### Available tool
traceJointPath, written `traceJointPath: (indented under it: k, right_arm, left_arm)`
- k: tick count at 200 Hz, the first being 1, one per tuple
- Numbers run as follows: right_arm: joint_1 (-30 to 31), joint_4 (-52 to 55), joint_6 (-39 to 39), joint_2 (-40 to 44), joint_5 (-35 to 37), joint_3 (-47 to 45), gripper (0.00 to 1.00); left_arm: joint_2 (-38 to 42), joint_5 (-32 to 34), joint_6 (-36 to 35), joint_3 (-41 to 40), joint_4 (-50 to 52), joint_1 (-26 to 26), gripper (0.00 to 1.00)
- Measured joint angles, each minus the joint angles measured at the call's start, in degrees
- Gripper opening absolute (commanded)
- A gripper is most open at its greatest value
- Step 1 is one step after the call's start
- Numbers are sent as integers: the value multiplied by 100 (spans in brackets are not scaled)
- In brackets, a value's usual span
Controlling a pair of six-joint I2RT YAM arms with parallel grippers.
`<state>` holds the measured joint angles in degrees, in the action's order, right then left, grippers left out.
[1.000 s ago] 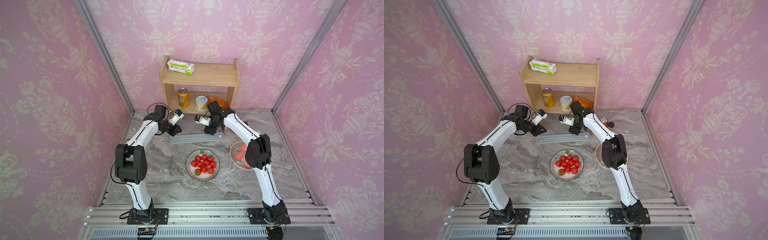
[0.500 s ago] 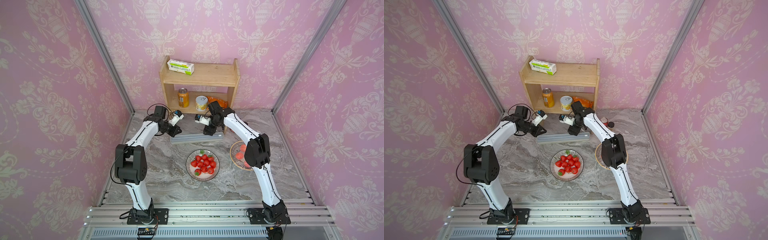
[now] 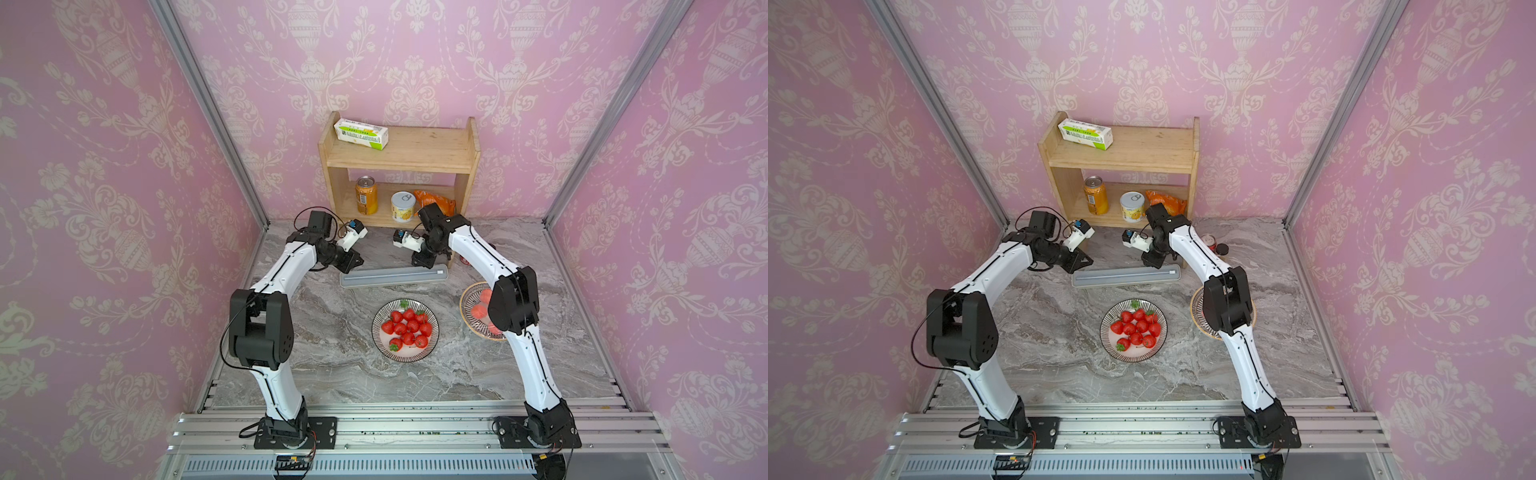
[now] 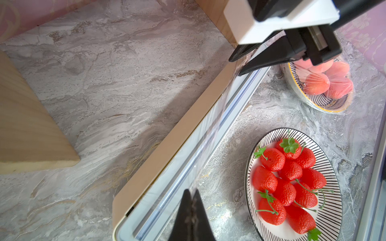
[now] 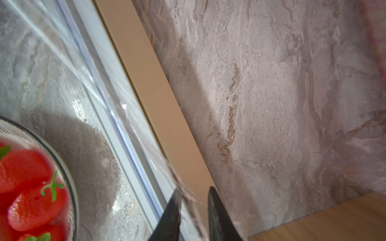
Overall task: Wrap the plate with plastic wrap
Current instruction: Pull the plastic wrap from the plastic wrap cutting box.
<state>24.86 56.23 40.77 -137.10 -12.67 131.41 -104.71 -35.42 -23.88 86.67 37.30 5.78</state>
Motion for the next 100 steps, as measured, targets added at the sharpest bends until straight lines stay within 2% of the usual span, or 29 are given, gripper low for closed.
traceJointPath:
  k: [50, 100]
  right_arm:
    - [-7, 133, 17, 70, 0, -11, 0]
    - [4, 177, 17, 730, 2, -385, 0]
  left_arm:
    - [2, 17, 0, 0, 0, 0, 0]
    - [15, 17, 0, 0, 2, -35, 0]
